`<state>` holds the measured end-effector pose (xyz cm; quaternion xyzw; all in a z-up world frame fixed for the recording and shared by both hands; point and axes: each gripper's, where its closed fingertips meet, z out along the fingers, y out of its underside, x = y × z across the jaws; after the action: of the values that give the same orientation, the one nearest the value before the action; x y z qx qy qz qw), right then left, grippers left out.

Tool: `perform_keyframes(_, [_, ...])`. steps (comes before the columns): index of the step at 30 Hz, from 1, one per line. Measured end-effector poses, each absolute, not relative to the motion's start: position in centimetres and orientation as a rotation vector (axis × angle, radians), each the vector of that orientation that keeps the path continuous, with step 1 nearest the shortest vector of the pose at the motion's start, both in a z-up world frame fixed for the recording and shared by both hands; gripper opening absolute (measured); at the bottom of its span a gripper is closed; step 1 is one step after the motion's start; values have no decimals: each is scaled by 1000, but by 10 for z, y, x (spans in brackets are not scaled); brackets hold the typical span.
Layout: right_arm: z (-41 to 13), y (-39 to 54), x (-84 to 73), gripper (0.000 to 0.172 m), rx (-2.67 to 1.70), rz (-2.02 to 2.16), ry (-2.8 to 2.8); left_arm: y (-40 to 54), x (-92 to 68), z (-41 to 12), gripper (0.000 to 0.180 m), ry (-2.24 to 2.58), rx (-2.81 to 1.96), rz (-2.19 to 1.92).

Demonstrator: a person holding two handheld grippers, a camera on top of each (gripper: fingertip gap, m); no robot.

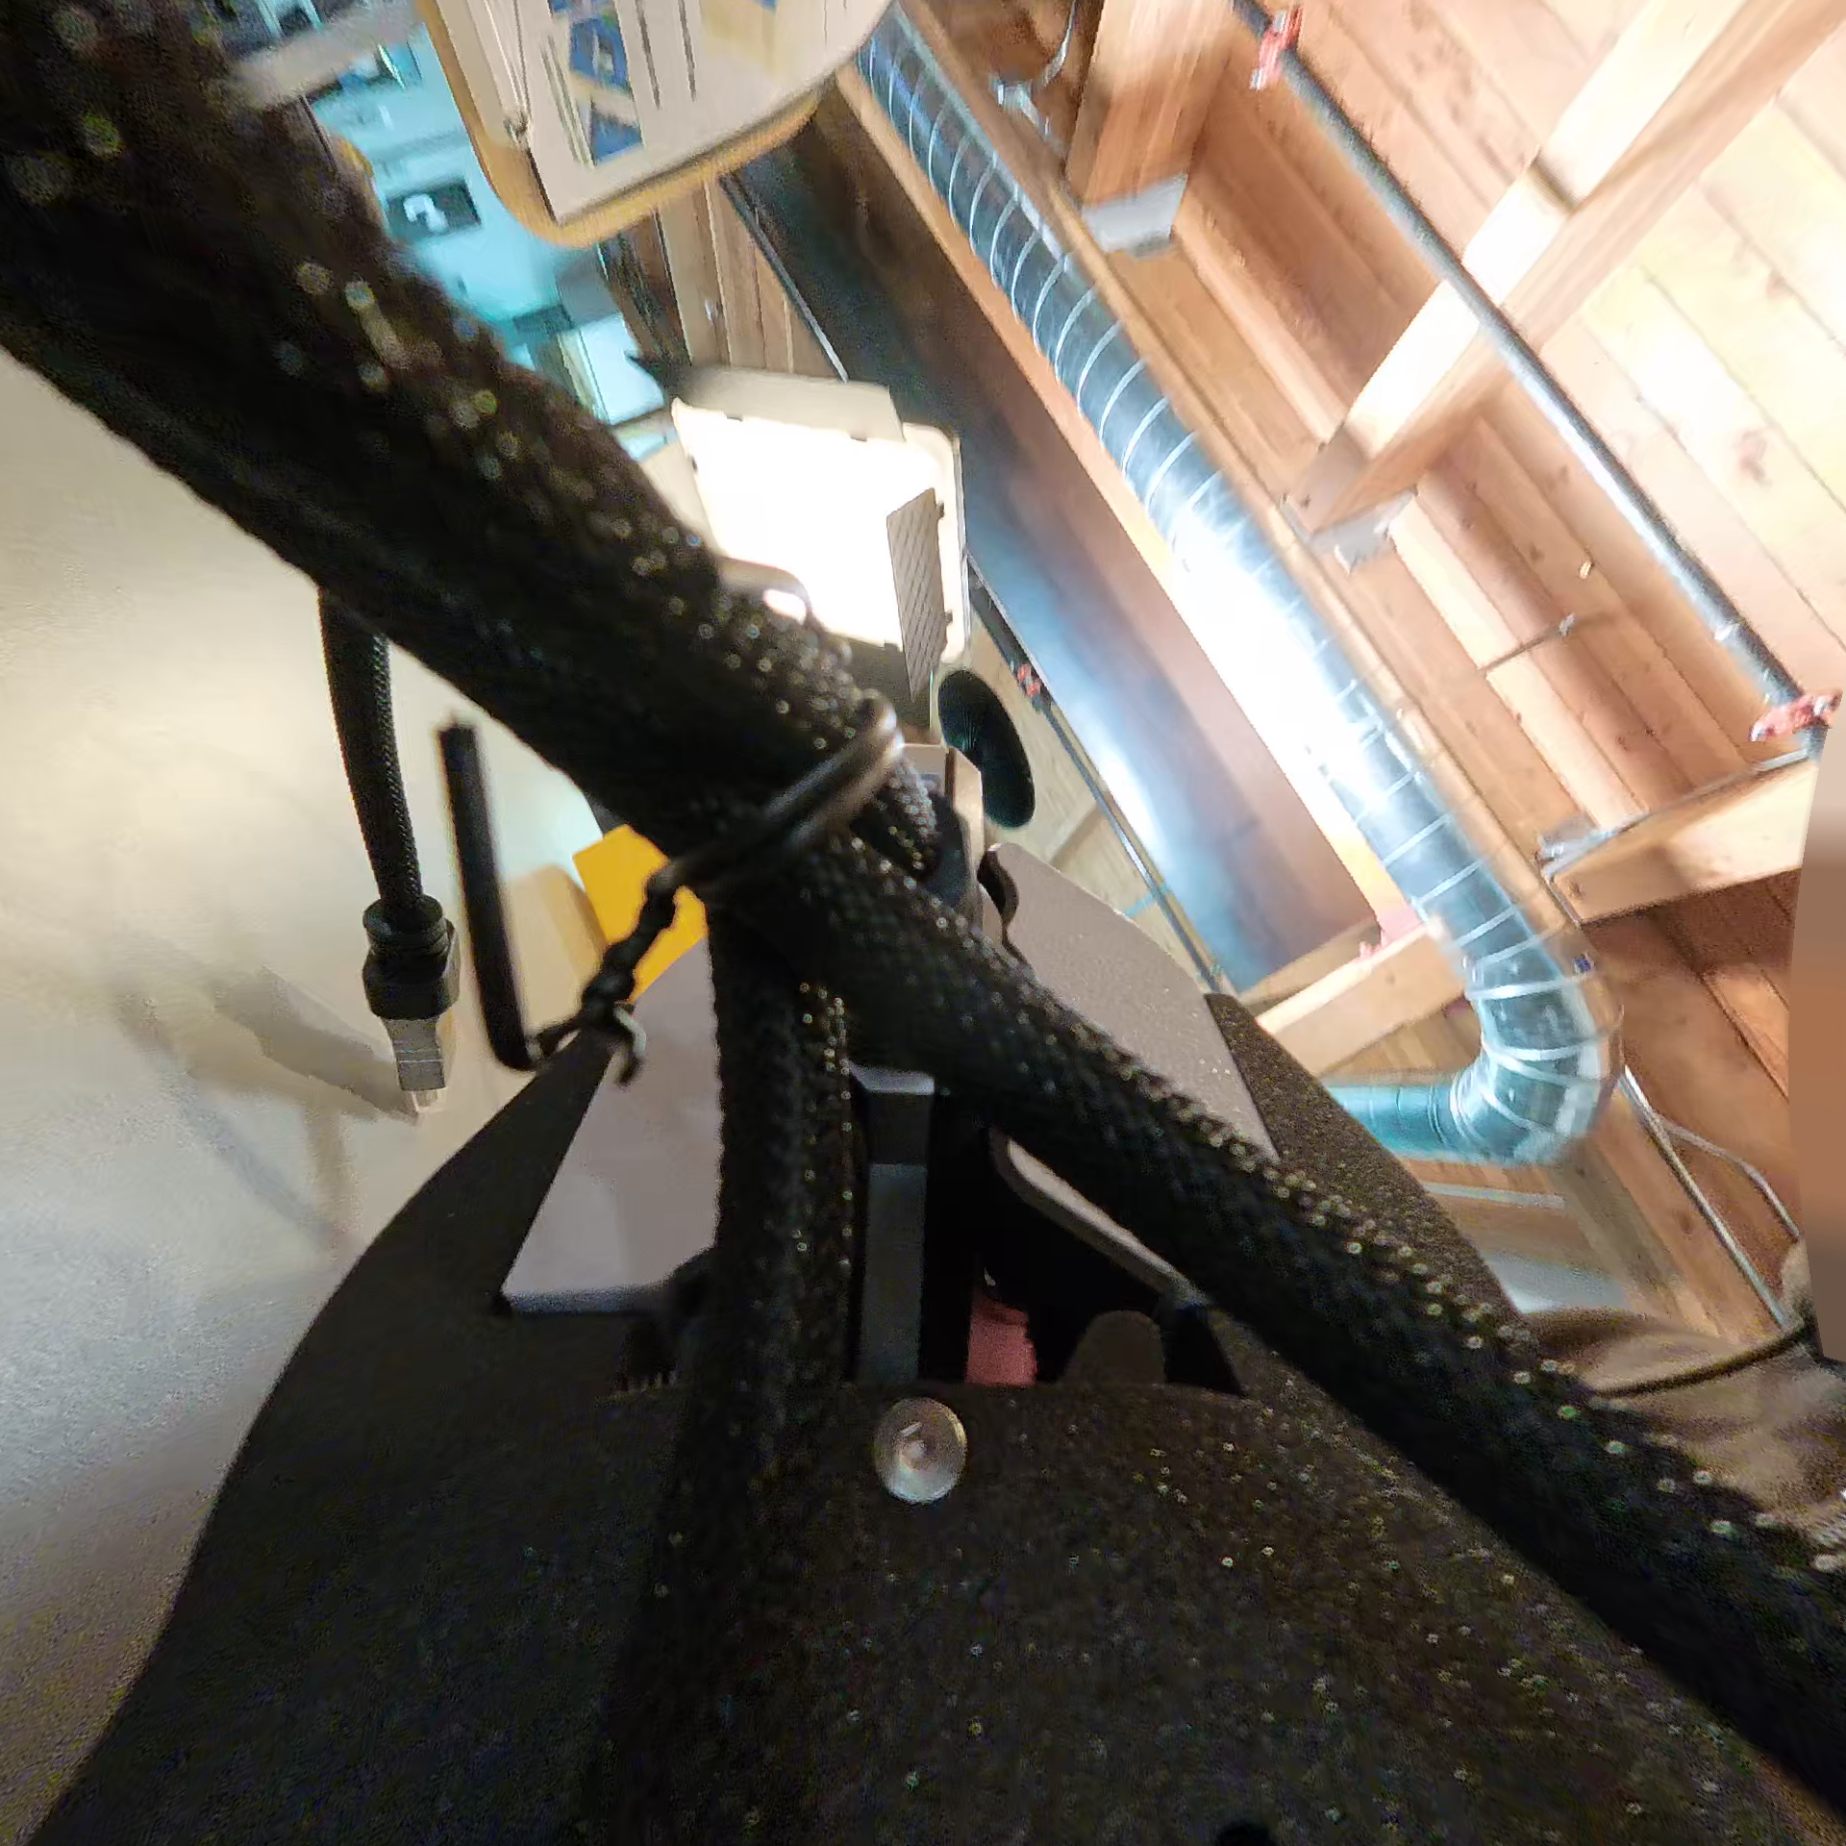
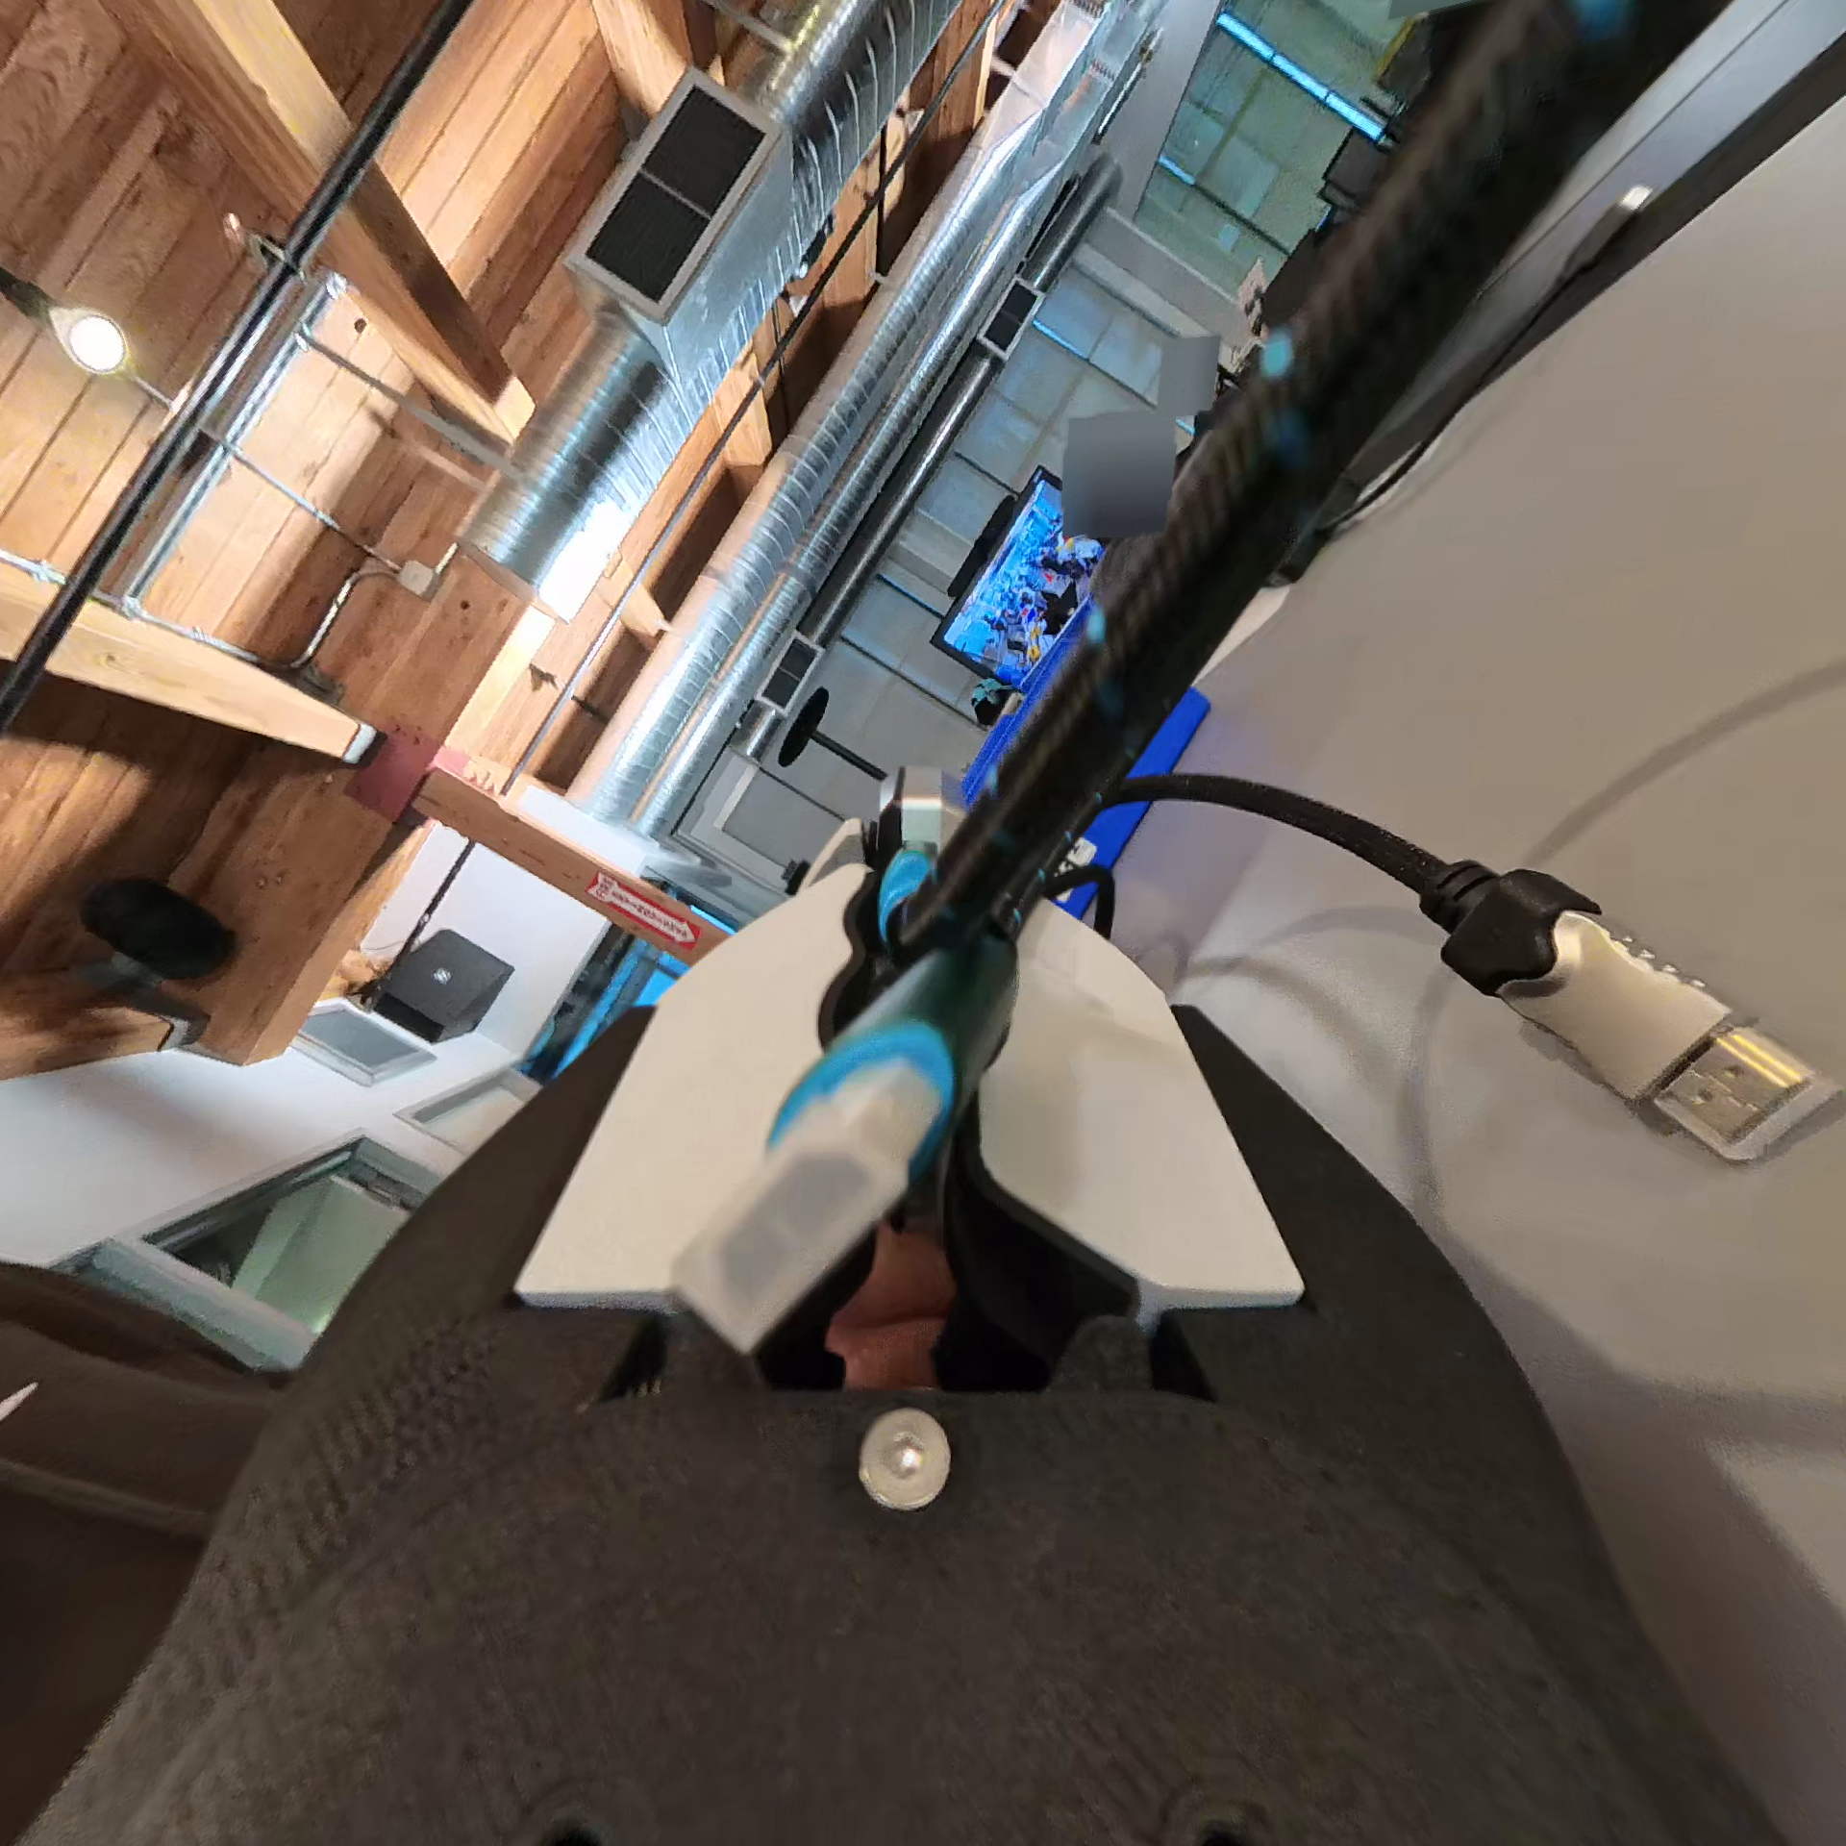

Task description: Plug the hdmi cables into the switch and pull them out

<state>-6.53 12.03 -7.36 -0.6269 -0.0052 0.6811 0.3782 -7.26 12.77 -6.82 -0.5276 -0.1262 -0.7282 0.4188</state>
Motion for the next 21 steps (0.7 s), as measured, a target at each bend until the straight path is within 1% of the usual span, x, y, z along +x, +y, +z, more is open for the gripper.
perform_keyframes(6, [-73, 123, -64, 10, -1570, 1782, 83, 129, -74, -70, 22, -424, -1288, -1783])
perform_keyframes(17, [-71, 116, -67, 10, -1596, 1821, -44, 124, -77, -66, 22, -352, -1290, -1787])
perform_keyframes(21, [-65, 118, -63, 10, -1602, 1837, -154, 120, -69, -60, 23, -236, -1356, -1787])
